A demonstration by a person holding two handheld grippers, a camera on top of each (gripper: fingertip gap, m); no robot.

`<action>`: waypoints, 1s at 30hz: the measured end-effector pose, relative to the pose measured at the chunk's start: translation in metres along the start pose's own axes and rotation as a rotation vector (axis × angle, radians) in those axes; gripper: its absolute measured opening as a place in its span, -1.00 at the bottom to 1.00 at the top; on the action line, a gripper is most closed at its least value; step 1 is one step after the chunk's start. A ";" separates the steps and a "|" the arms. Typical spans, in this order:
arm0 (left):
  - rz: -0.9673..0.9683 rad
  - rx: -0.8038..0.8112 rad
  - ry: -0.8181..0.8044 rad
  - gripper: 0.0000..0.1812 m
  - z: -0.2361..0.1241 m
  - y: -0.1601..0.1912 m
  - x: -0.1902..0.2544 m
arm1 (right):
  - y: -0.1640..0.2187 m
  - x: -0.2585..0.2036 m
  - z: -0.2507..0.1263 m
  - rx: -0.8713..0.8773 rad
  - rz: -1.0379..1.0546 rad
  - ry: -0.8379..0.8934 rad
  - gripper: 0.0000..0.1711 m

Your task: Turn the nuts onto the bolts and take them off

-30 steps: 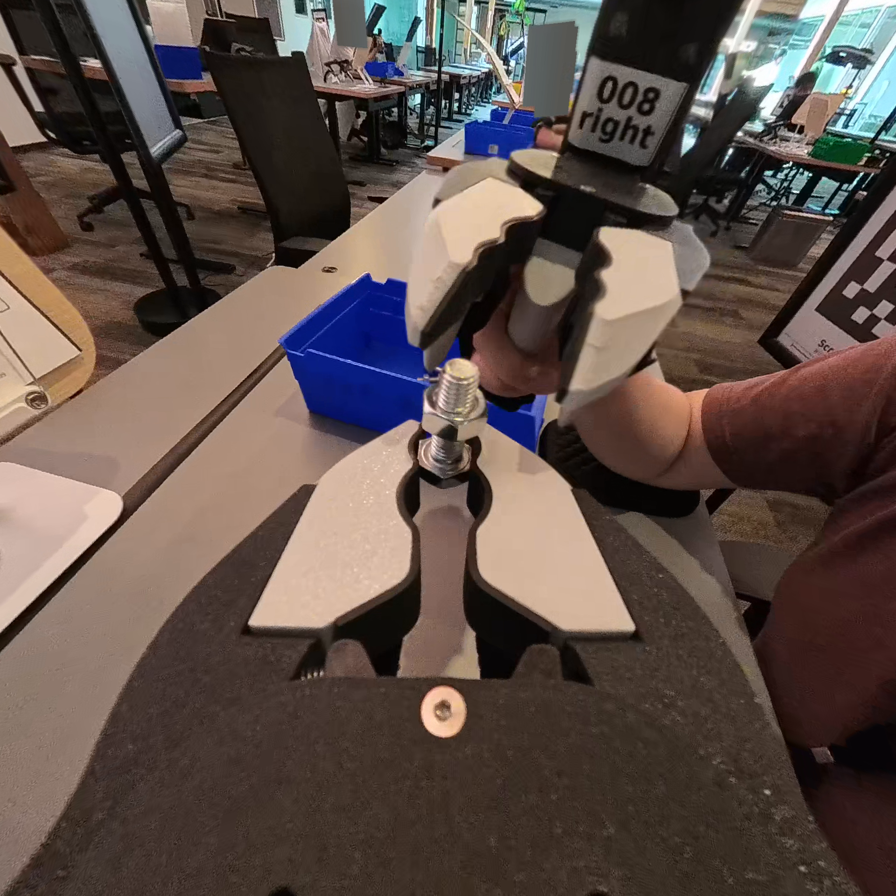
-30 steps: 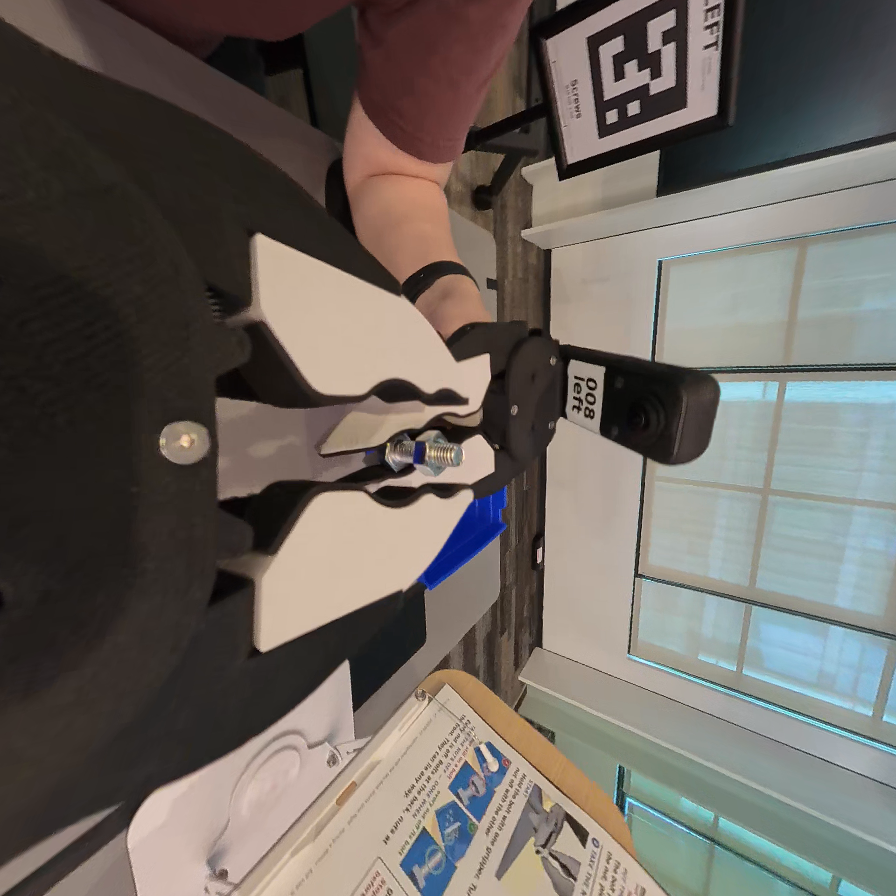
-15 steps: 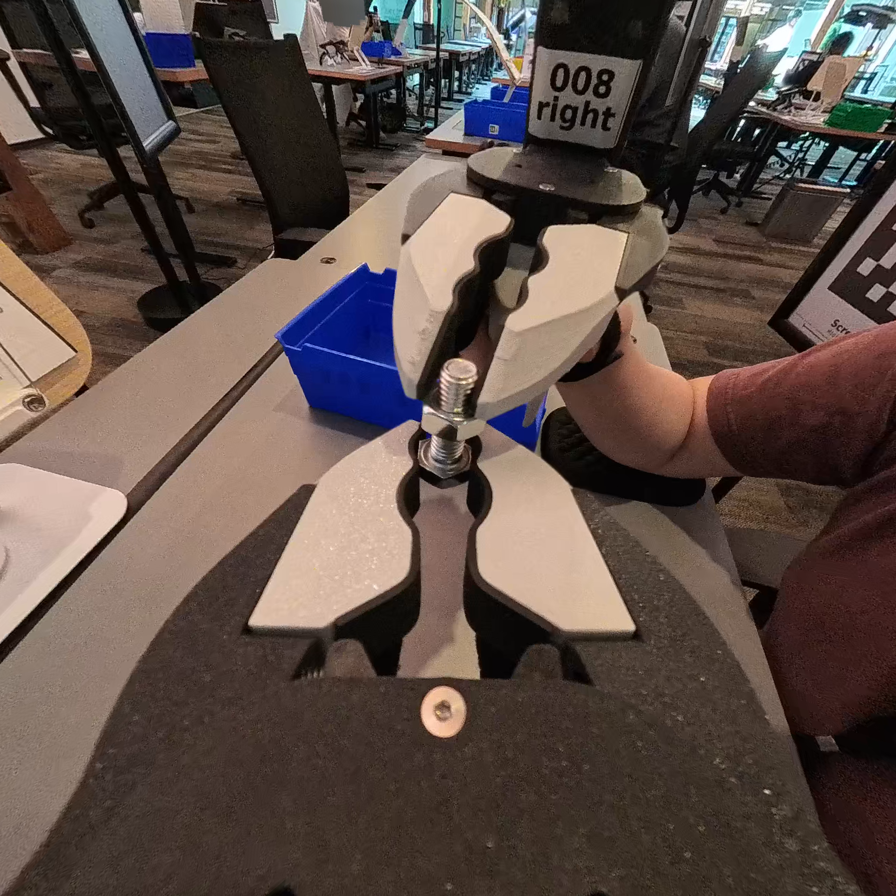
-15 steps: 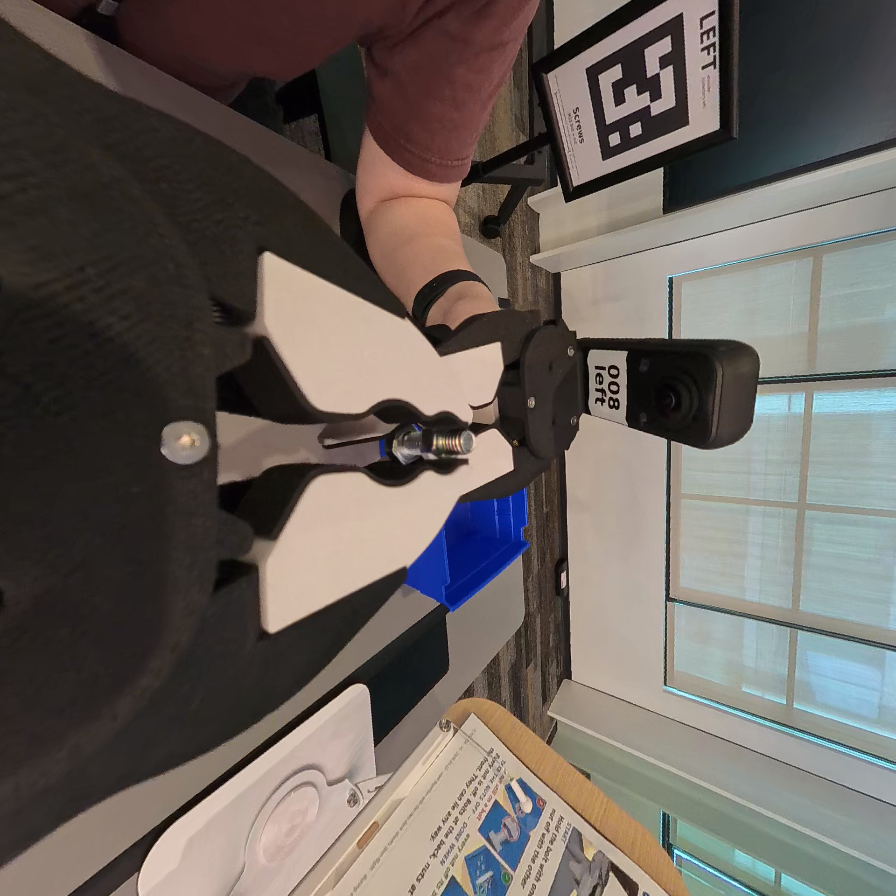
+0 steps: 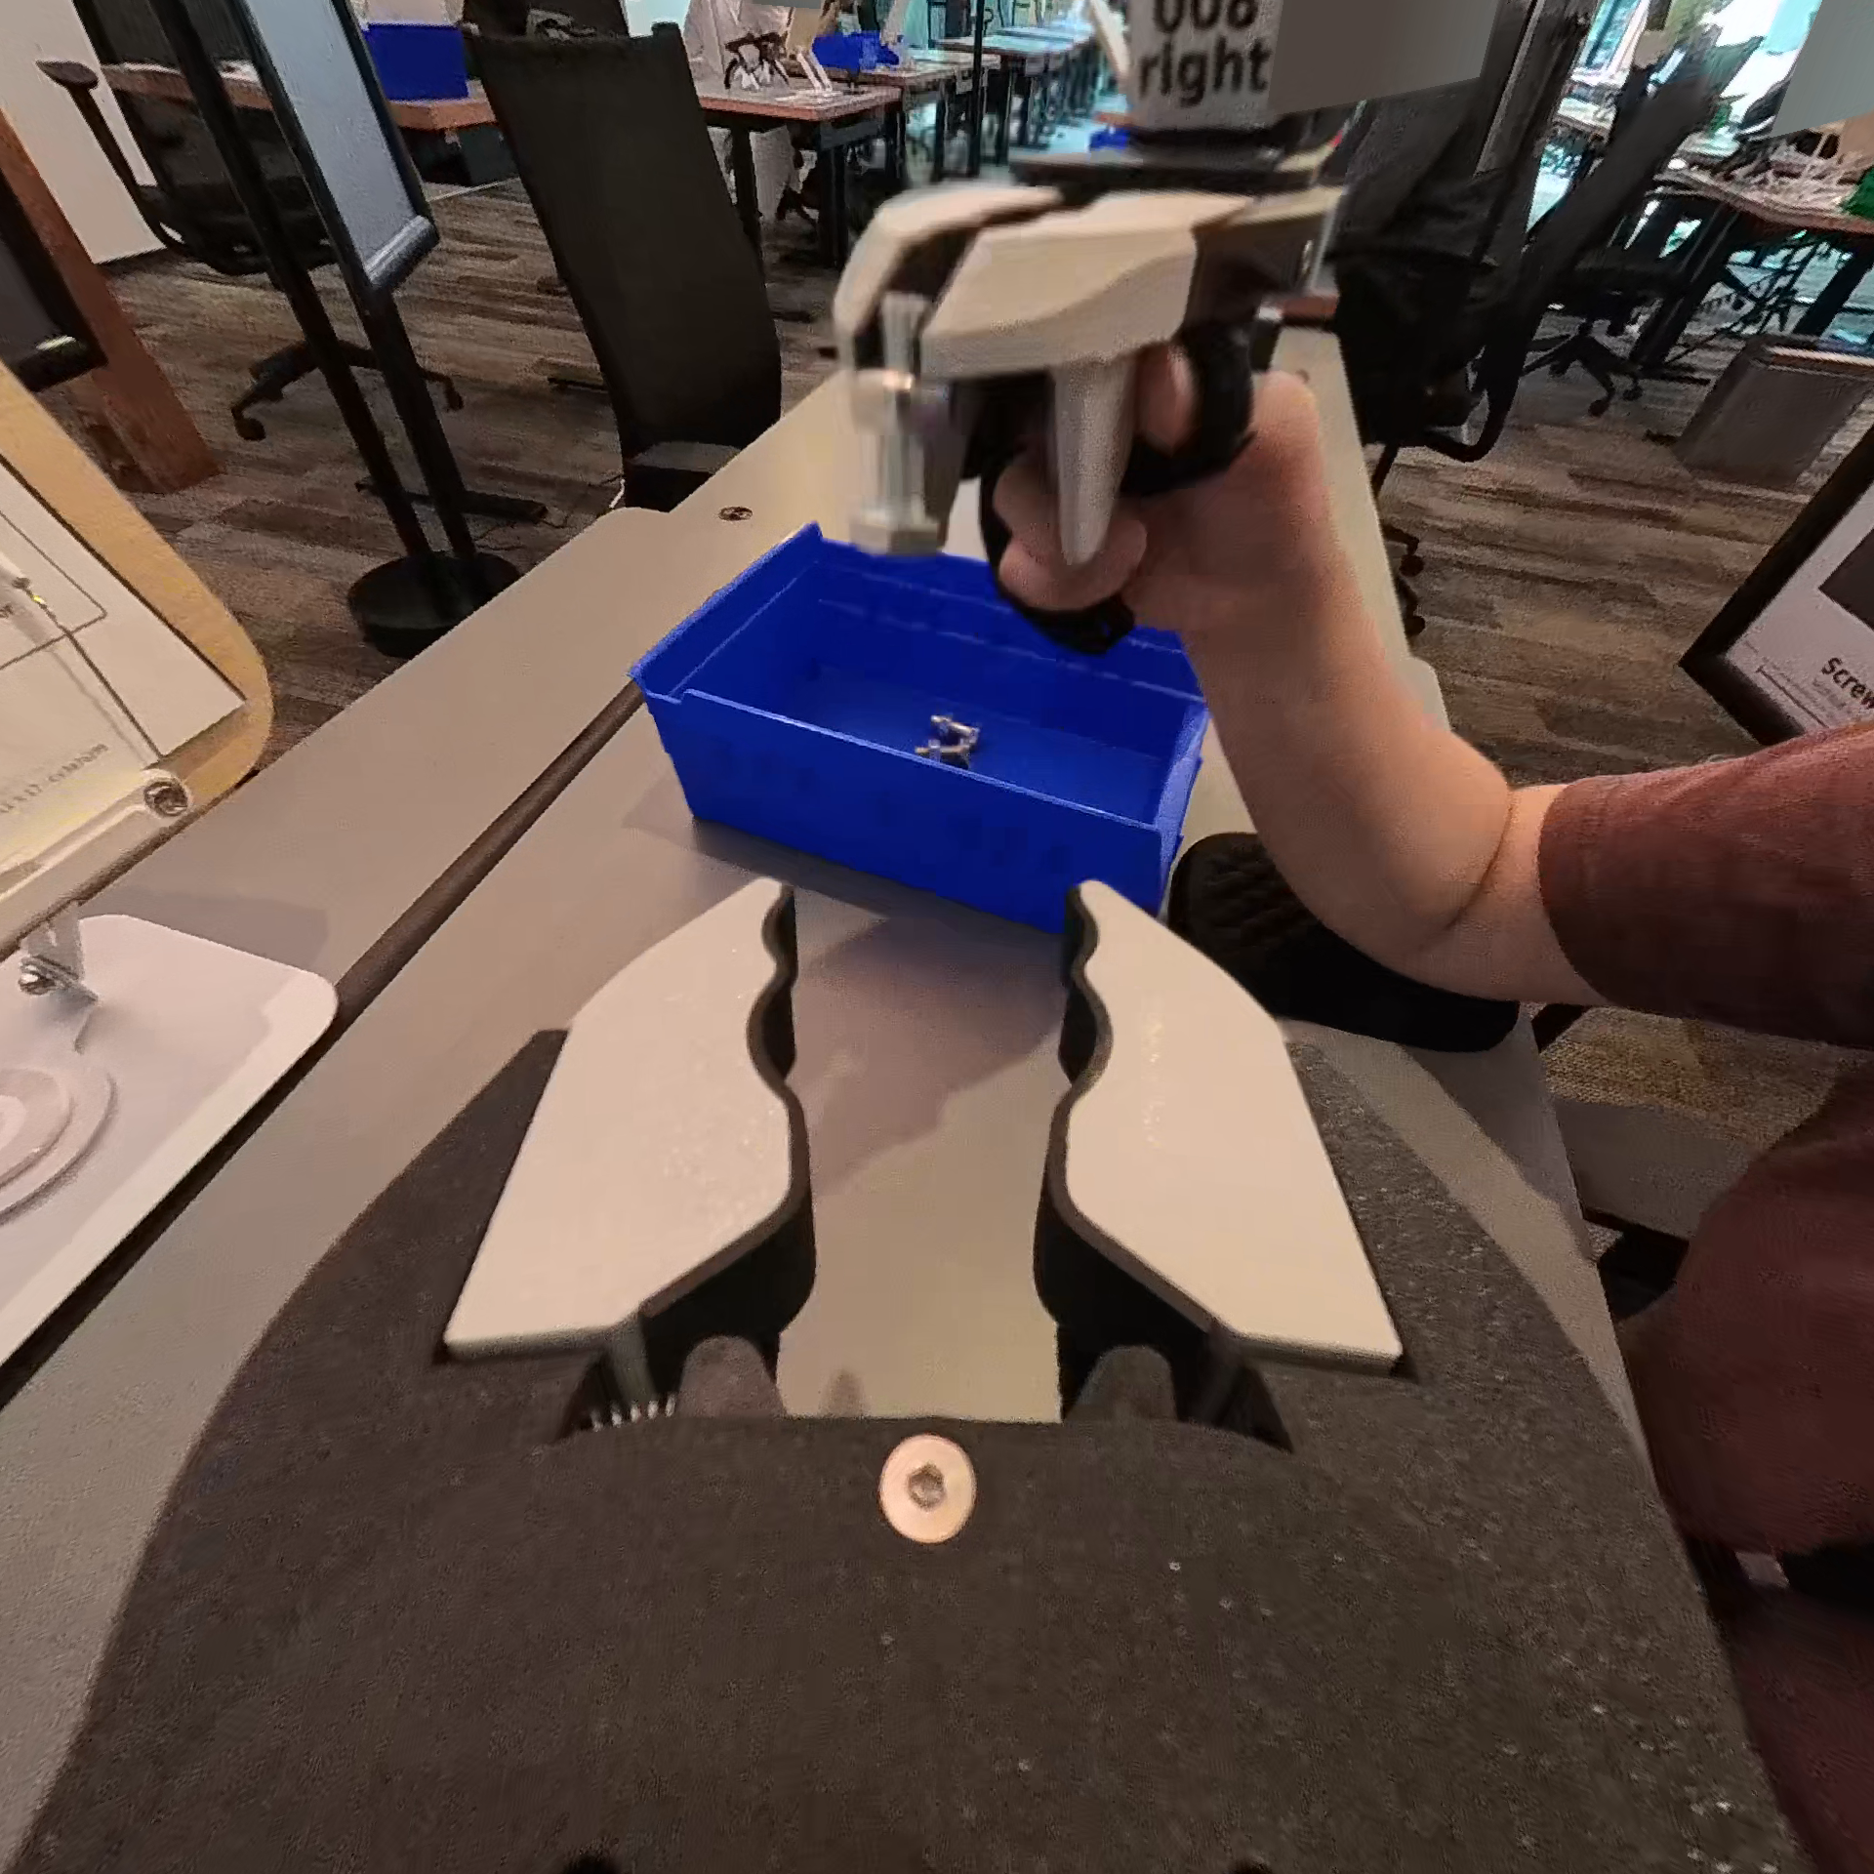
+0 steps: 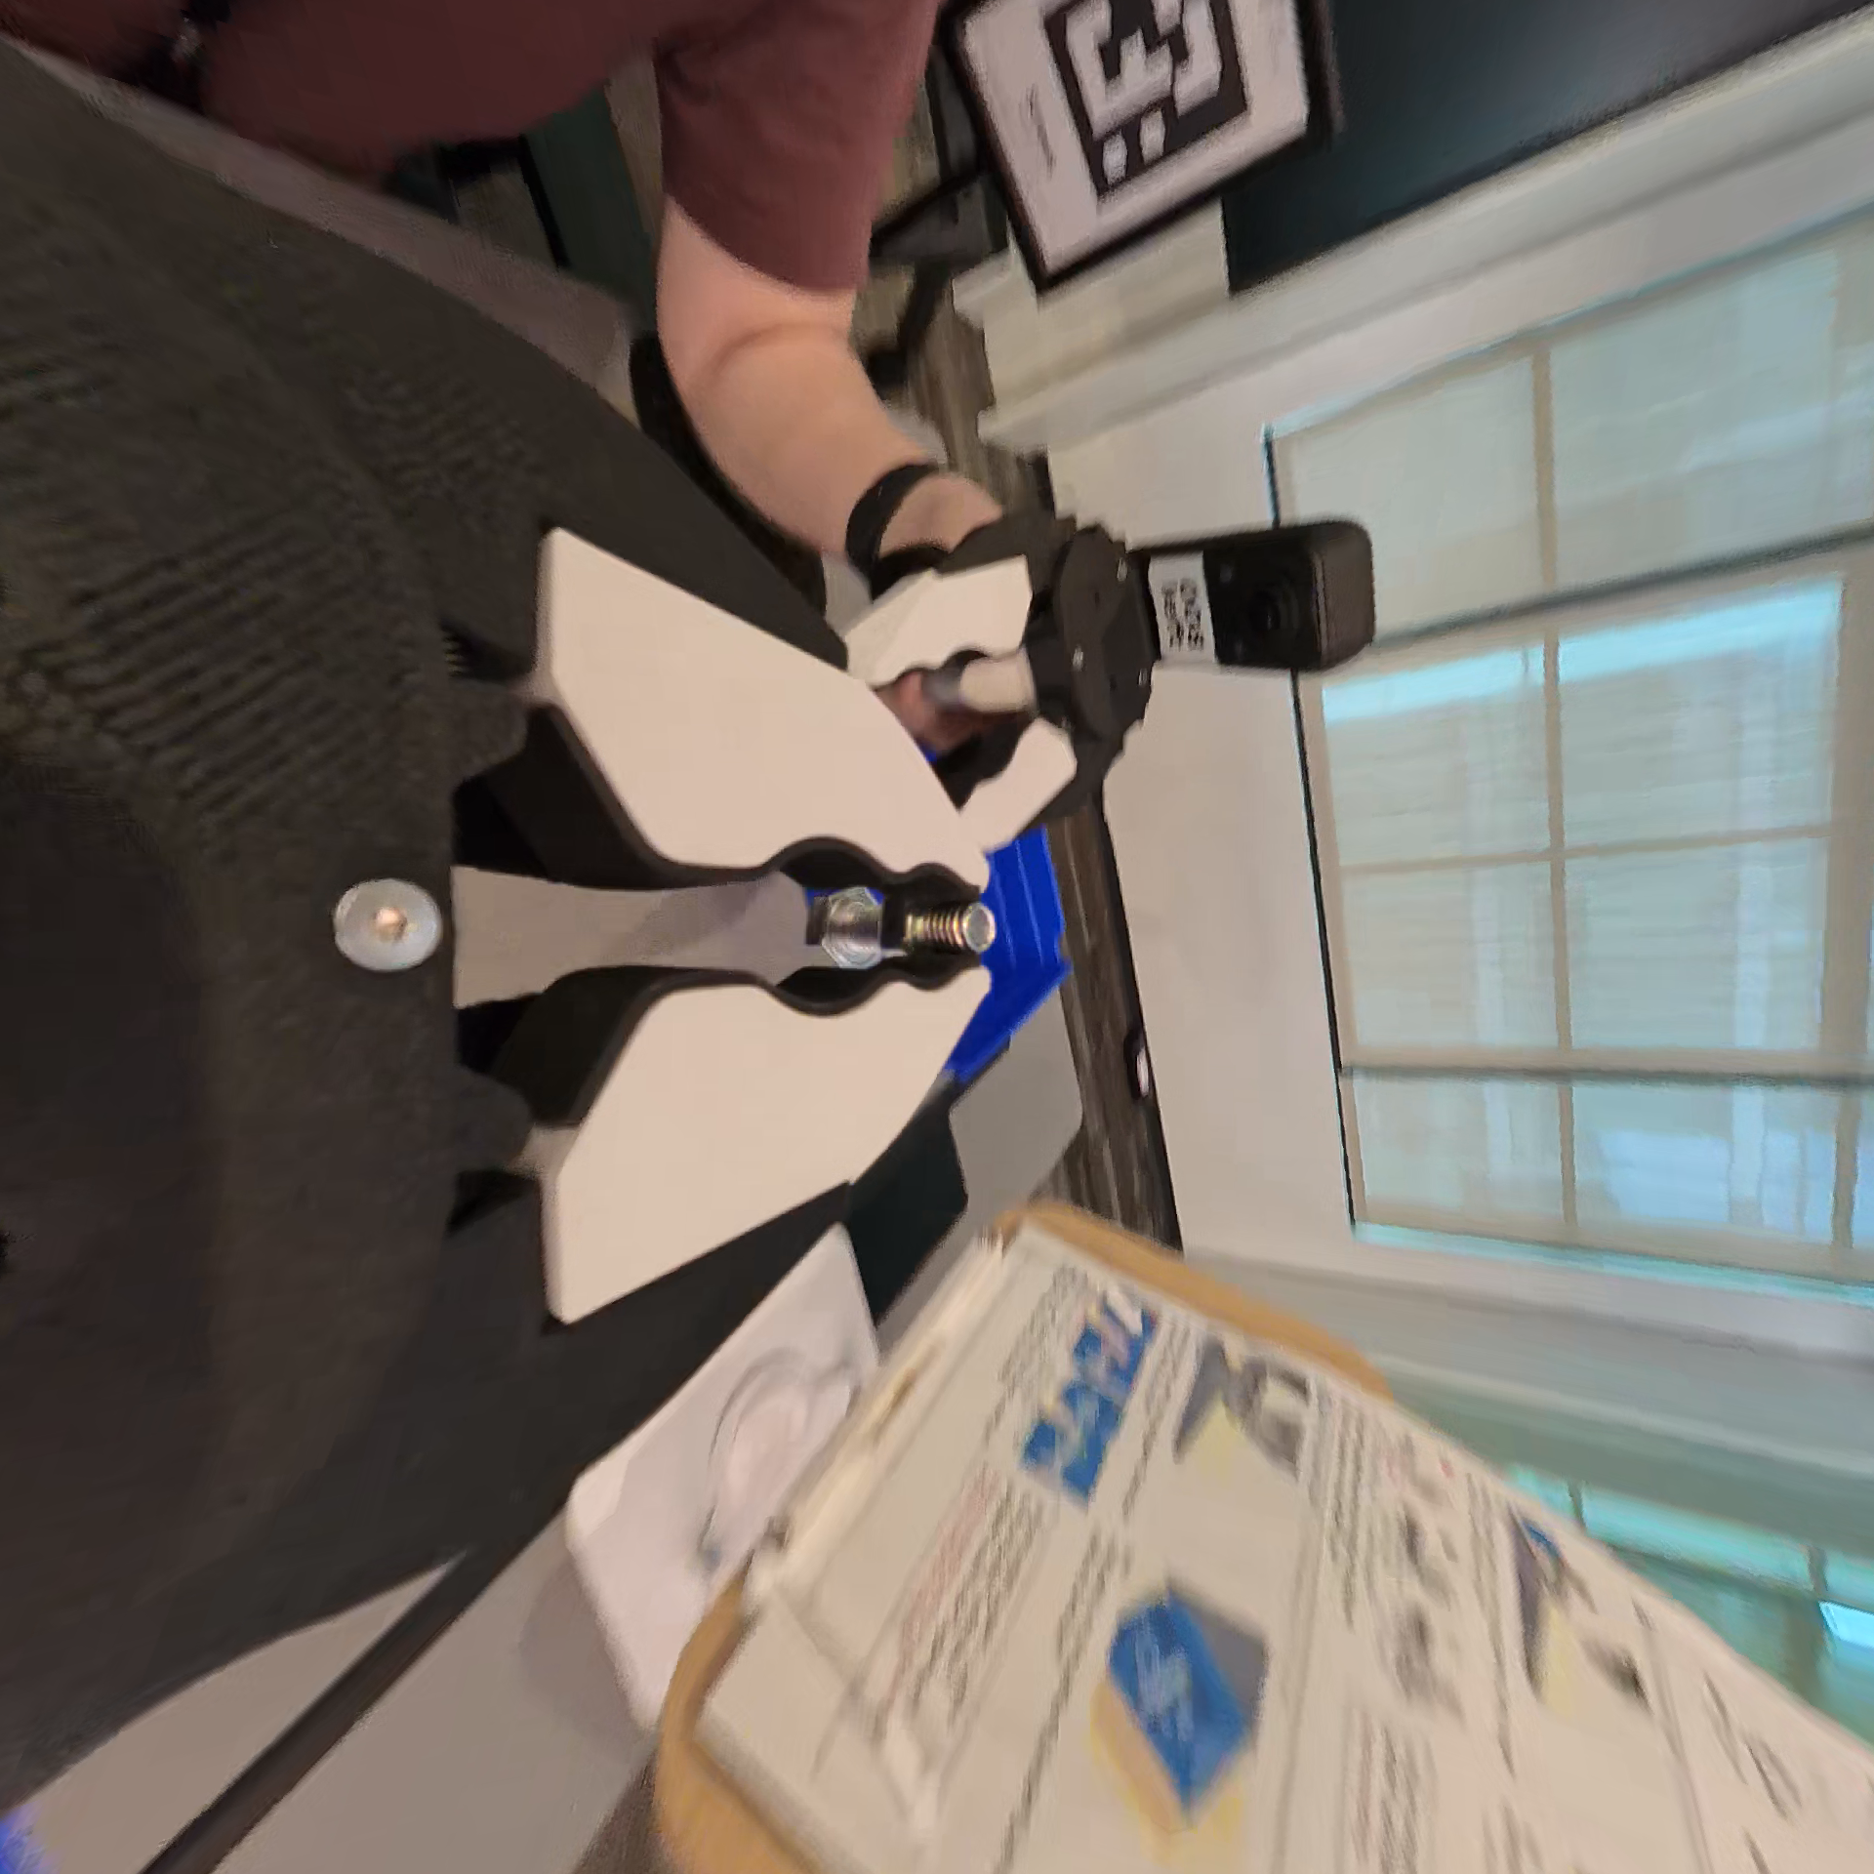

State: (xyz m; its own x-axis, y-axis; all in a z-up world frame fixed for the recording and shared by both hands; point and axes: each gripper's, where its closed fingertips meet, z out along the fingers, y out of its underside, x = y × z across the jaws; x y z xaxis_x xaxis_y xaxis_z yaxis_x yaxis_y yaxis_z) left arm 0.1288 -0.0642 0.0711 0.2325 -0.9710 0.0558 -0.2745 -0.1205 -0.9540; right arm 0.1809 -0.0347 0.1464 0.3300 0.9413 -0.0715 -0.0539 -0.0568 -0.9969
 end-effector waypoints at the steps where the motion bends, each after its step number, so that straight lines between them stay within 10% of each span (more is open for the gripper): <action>1: 0.005 -0.007 -0.013 -0.46 -0.004 0.000 -0.002 | -0.005 0.009 -0.019 -0.013 -0.023 0.065 -0.89; 9: 0.043 0.030 -0.069 -0.51 -0.036 -0.016 -0.006 | 0.088 0.110 -0.157 -0.444 0.111 0.632 -0.88; 17: 0.029 0.045 -0.035 -0.53 -0.044 -0.022 0.005 | 0.242 0.102 -0.172 -0.753 0.688 0.592 -0.88; 30: 0.007 0.076 0.008 -0.55 -0.053 -0.028 0.012 | 0.279 0.125 -0.170 -0.897 0.760 0.708 -0.87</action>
State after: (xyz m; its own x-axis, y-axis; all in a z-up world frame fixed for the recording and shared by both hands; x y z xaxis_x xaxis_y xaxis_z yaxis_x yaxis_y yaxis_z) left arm 0.0900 -0.0834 0.1143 0.2238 -0.9733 0.0515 -0.2041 -0.0984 -0.9740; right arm 0.3674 0.0104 -0.1464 0.9139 0.2282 -0.3357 0.0972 -0.9259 -0.3651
